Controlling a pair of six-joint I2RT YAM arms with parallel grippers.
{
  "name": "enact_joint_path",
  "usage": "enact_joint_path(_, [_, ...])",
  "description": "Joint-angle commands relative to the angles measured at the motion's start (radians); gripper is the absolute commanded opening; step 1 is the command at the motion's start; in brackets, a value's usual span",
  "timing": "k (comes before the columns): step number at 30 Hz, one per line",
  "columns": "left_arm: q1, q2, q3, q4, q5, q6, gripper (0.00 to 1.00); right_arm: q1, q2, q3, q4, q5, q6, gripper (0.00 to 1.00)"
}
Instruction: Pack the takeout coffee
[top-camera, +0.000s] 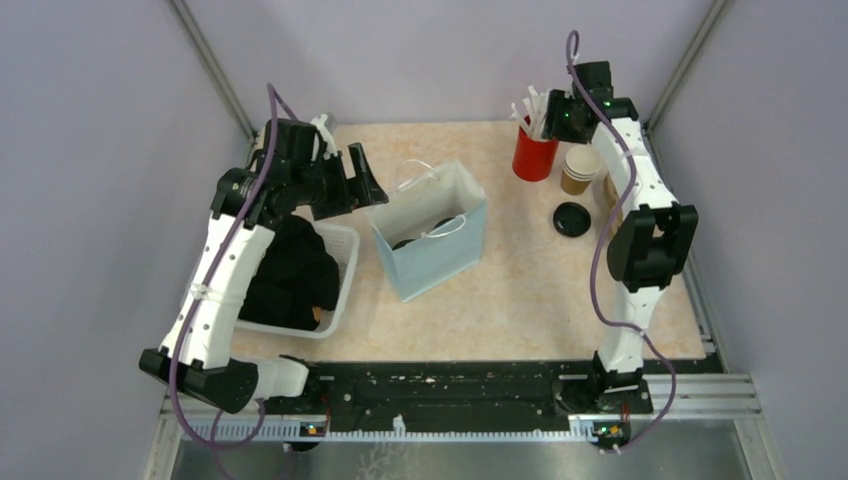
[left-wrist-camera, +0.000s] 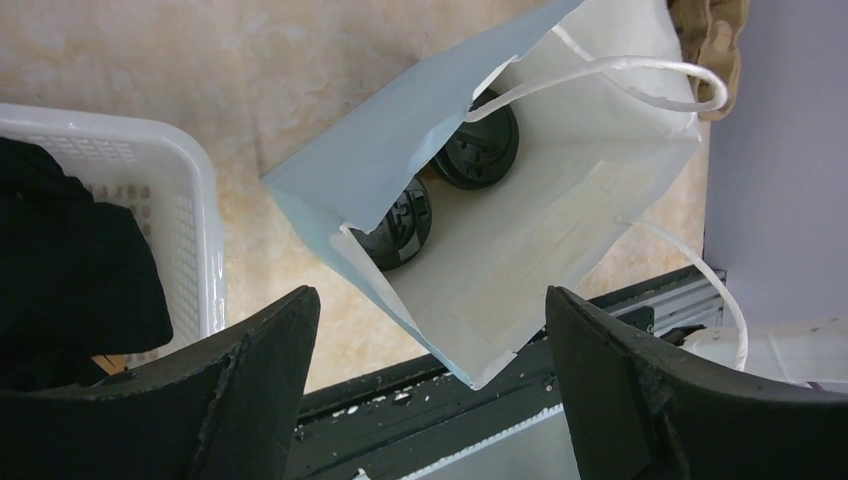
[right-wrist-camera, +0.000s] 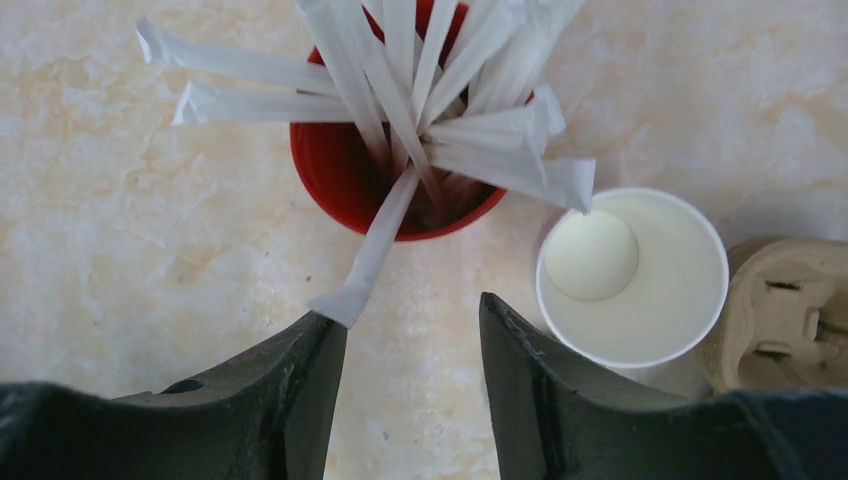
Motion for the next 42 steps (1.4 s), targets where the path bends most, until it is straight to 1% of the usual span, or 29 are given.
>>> enact_joint_path(1, [0.004,-0.037,0.007,0.072,0.008,0.04,0.9,0.005,0.046,0.114,0.115,0.004,-0.032,0.48])
enact_joint_path(5, [0.004,-0.031,0.008,0.069,0.019,0.043,0.9,0.007,0.104,0.149,0.116,-0.025,-0.01,0.38])
enact_joint_path(9, [0.005,-0.035,0.008,0.059,0.025,0.044,0.9,0.012,0.129,0.172,0.125,-0.02,0.0,0.29])
enact_joint_path(12, [0.004,-0.046,0.008,0.058,0.033,0.043,0.9,0.015,0.128,0.189,0.138,-0.012,-0.007,0.19])
enact_joint_path(16, [0.004,-0.061,0.005,0.054,0.054,0.038,0.89,0.023,0.1,0.194,0.169,-0.005,-0.028,0.02])
enact_joint_path(17, [0.004,-0.067,0.001,0.054,0.056,0.038,0.89,0.023,0.093,0.205,0.161,-0.004,-0.029,0.0])
enact_joint_path(21, [0.004,-0.089,-0.01,0.051,0.074,0.043,0.89,0.038,0.031,0.252,0.072,0.04,-0.029,0.0])
enact_joint_path(28, [0.004,-0.124,-0.049,0.072,0.092,0.067,0.9,0.089,-0.167,0.222,-0.046,0.128,-0.039,0.0])
enact_joint_path(30, [0.004,-0.121,-0.056,0.081,0.106,0.065,0.9,0.091,-0.205,0.22,-0.049,0.135,-0.043,0.0])
enact_joint_path(31, [0.004,-0.117,-0.053,0.083,0.119,0.064,0.9,0.091,-0.21,0.255,-0.064,0.132,-0.052,0.0])
enact_joint_path(33, [0.004,-0.107,-0.042,0.085,0.144,0.069,0.9,0.094,-0.186,0.399,-0.163,0.158,-0.062,0.0])
enact_joint_path(35, [0.004,-0.105,-0.033,0.084,0.149,0.077,0.9,0.094,-0.18,0.495,-0.234,0.16,-0.057,0.0])
enact_joint_path(37, [0.004,-0.107,-0.033,0.088,0.146,0.079,0.9,0.094,-0.215,0.529,-0.262,0.1,-0.044,0.0])
enact_joint_path(38, [0.004,-0.107,-0.033,0.092,0.15,0.081,0.9,0.095,-0.244,0.526,-0.264,0.04,-0.03,0.0])
enact_joint_path(40, [0.004,-0.104,-0.028,0.095,0.153,0.085,0.9,0.095,-0.327,0.474,-0.237,-0.136,0.001,0.0])
enact_joint_path(42, [0.004,-0.107,-0.029,0.098,0.14,0.087,0.9,0.113,-0.439,0.341,-0.13,-0.353,0.04,0.0])
